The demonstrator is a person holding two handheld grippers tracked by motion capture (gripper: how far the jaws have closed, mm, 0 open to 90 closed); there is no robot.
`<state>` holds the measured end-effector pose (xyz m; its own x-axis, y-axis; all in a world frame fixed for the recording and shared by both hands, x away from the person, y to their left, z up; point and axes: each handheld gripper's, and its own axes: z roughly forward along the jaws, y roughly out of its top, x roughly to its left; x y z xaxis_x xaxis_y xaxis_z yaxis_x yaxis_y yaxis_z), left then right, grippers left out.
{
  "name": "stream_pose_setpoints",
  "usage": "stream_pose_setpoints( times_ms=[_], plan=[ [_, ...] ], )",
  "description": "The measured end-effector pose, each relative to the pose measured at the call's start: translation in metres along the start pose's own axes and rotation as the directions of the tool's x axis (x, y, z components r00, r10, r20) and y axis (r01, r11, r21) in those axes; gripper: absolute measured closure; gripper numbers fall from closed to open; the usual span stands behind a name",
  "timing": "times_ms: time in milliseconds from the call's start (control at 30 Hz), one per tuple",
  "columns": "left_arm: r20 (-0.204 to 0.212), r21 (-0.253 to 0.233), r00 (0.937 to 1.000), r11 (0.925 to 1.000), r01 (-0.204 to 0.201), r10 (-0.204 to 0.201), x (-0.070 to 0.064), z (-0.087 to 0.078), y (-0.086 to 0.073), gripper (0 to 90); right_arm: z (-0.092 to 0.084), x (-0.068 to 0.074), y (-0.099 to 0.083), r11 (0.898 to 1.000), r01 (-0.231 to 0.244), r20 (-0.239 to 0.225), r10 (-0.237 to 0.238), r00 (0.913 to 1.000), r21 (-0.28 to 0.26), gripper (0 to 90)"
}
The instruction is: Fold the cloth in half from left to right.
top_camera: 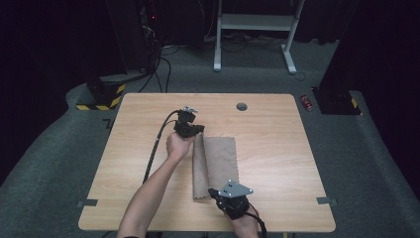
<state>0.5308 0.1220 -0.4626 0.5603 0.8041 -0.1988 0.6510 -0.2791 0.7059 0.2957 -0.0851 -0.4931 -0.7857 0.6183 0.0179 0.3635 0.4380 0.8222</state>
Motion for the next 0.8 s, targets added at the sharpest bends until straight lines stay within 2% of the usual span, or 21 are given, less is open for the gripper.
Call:
stream_pose_setpoints(
  times_ms=[333, 533, 633, 800],
  plan=[
    [0.009, 0.004, 0.9994, 0.9994, -0.033, 0.033, -0.014, 0.010, 0.009, 90.0, -0.007, -0.006, -0.006, 1.000, -0.007, 0.015, 0.007, 0.9999, -0.003, 90.0],
    [0.007, 0.018, 0.9987, 0.9986, -0.050, 0.050, -0.017, 0.014, 0.009, 90.0, -0.012, -0.009, -0.009, 1.000, -0.017, 0.026, 0.017, 0.9995, -0.001, 90.0],
    [0.015, 0.008, 0.9993, 0.9994, -0.033, 0.033, -0.019, 0.017, 0.010, 90.0, -0.014, -0.011, -0.011, 1.000, -0.019, 0.031, 0.019, 0.9993, -0.002, 90.0],
    [0.023, -0.003, 0.9992, 0.9994, -0.033, 0.033, -0.024, 0.019, 0.012, 90.0, -0.017, -0.014, -0.014, 0.999, -0.033, 0.037, 0.033, 0.9988, -0.006, 90.0]
  ],
)
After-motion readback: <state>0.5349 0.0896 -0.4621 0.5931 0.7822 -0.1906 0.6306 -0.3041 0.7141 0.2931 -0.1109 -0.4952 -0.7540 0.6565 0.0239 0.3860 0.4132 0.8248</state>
